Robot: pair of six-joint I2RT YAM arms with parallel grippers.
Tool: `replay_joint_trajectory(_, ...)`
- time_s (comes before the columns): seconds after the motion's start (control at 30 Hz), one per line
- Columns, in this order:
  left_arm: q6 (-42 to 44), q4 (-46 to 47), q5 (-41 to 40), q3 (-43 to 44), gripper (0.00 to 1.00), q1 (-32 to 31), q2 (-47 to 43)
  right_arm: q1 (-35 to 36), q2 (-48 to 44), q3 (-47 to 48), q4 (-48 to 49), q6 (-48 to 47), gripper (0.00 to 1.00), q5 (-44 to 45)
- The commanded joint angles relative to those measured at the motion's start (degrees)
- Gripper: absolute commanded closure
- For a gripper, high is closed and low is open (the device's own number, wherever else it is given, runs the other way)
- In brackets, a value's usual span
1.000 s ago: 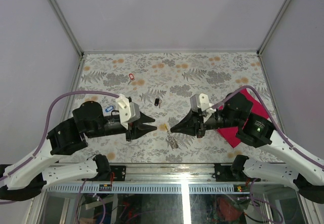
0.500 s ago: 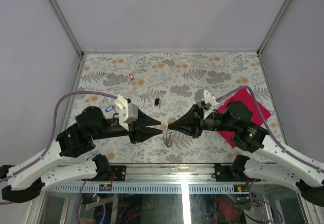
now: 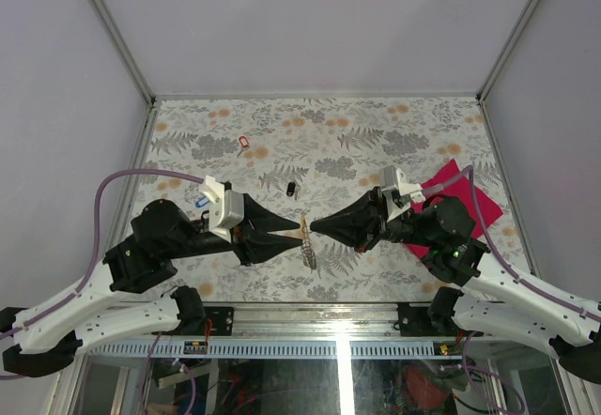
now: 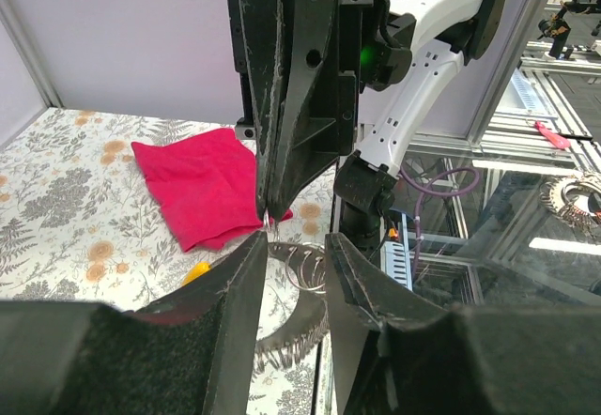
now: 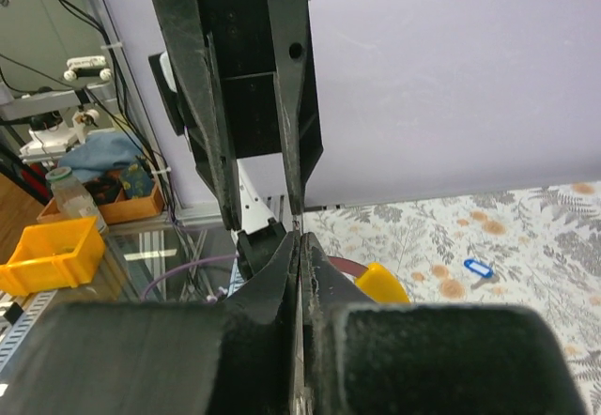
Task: Put the keys on the keyring
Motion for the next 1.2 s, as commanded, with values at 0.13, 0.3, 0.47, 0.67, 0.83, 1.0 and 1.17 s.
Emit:
replay_joint_trajectory(0.13, -1.9, 8.3, -0.9, -1.9, 0.68, -0.1, -1.2, 0.4, -0.9, -0.2, 12.7, 1.7, 1.00, -2.7)
replay_joint_trajectory(0.3, -3.3, 12.1, -1.5, -3.7, 0.67, 0.0, -1.9, 0.5, -0.4, -0.2, 14.8, 2.5, 1.00, -4.0)
replay_joint_trajectory(0.47, -4.0, 13.3, -1.2, -4.3, 0.67, 0.0, -1.5, 0.4, 0.2, 0.3, 15.3, 2.9, 1.00, -5.0)
replay_joint_trajectory(0.67, -4.3, 14.5, 1.4, -3.8, 0.69, -0.1, -0.3, 0.4, 0.4, 0.4, 15.2, 2.8, 1.00, -5.0)
replay_joint_trajectory(0.83, -4.4, 14.5, 2.9, -3.5, 0.75, 0.0, 0.9, 0.4, 0.5, 0.4, 15.5, 2.9, 1.00, -5.2)
replay_joint_trajectory(1.0, -4.6, 14.6, 3.3, -3.4, 0.84, 0.0, 1.9, 0.4, 0.7, 0.4, 15.8, 3.2, 1.00, -5.5)
replay_joint_trajectory(1.17, -4.8, 14.6, 3.3, -2.9, 1.00, 0.0, 2.6, 0.4, 0.2, 0.4, 14.4, 2.4, 1.00, -5.6)
